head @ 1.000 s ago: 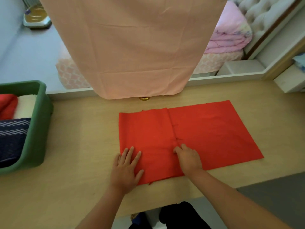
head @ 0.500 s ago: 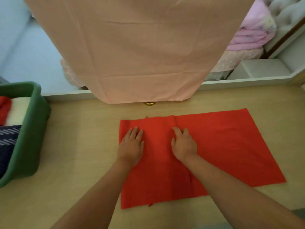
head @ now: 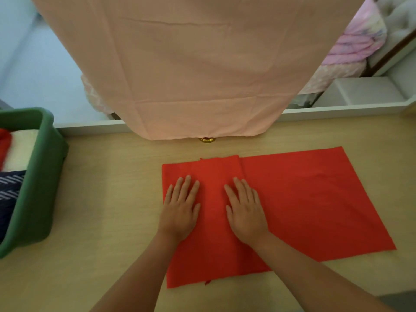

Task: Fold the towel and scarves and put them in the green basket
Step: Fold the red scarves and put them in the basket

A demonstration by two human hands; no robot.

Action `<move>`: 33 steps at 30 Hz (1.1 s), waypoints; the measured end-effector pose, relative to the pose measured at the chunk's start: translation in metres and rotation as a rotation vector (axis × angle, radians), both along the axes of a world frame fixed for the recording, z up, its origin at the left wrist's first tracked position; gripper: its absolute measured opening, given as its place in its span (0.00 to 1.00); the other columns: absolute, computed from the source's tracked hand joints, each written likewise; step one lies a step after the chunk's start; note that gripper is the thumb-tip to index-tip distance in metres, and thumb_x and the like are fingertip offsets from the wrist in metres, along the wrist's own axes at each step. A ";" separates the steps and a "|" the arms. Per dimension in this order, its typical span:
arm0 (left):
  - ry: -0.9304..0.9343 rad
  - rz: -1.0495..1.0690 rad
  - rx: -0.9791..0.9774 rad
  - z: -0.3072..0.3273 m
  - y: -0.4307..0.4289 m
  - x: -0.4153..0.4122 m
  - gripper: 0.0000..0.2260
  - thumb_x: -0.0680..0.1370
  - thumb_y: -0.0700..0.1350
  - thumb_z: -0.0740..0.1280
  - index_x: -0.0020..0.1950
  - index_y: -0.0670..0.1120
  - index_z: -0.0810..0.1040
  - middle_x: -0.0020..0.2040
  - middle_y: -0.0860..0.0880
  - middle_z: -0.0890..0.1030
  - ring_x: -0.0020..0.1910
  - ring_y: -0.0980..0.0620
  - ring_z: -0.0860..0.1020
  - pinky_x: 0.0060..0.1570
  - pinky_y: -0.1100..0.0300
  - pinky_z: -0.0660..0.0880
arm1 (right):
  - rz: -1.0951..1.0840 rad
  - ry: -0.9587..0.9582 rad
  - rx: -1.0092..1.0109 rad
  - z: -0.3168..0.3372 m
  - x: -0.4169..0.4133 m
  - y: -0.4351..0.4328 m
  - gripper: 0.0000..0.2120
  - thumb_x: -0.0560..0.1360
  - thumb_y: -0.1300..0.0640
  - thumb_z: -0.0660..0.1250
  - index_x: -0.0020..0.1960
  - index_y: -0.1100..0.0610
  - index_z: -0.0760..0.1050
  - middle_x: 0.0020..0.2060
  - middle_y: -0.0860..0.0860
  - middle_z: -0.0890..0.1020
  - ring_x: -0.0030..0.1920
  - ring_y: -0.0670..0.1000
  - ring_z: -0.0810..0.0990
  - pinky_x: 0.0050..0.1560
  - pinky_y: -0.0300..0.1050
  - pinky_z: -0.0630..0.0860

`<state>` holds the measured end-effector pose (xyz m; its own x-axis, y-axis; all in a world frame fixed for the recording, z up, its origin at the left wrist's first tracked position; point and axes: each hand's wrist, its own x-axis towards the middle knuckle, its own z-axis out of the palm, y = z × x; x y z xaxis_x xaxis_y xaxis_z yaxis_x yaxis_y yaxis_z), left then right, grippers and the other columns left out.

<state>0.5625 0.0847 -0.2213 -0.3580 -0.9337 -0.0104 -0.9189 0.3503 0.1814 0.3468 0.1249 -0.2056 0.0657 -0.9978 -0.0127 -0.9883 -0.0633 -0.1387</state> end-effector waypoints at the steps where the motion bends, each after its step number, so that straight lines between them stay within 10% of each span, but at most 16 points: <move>1: -0.003 -0.019 0.032 -0.001 0.005 -0.001 0.29 0.79 0.59 0.53 0.79 0.52 0.59 0.80 0.46 0.57 0.78 0.43 0.55 0.75 0.43 0.55 | 0.016 -0.007 0.039 -0.005 0.000 0.012 0.29 0.77 0.48 0.57 0.78 0.52 0.62 0.78 0.56 0.60 0.78 0.57 0.57 0.74 0.58 0.60; 12: -0.030 0.082 0.143 0.024 0.006 -0.026 0.32 0.71 0.61 0.56 0.74 0.53 0.67 0.77 0.45 0.63 0.77 0.42 0.58 0.72 0.42 0.57 | 0.009 -0.029 0.206 -0.006 -0.028 0.068 0.34 0.79 0.39 0.48 0.81 0.51 0.49 0.81 0.52 0.48 0.80 0.52 0.46 0.77 0.56 0.46; 33: 0.010 -0.659 0.241 0.085 -0.011 -0.427 0.22 0.80 0.40 0.58 0.73 0.50 0.69 0.72 0.51 0.70 0.68 0.47 0.70 0.61 0.49 0.74 | -0.578 -0.253 0.117 0.048 -0.354 0.095 0.17 0.76 0.63 0.62 0.61 0.50 0.80 0.55 0.52 0.81 0.56 0.56 0.78 0.55 0.49 0.74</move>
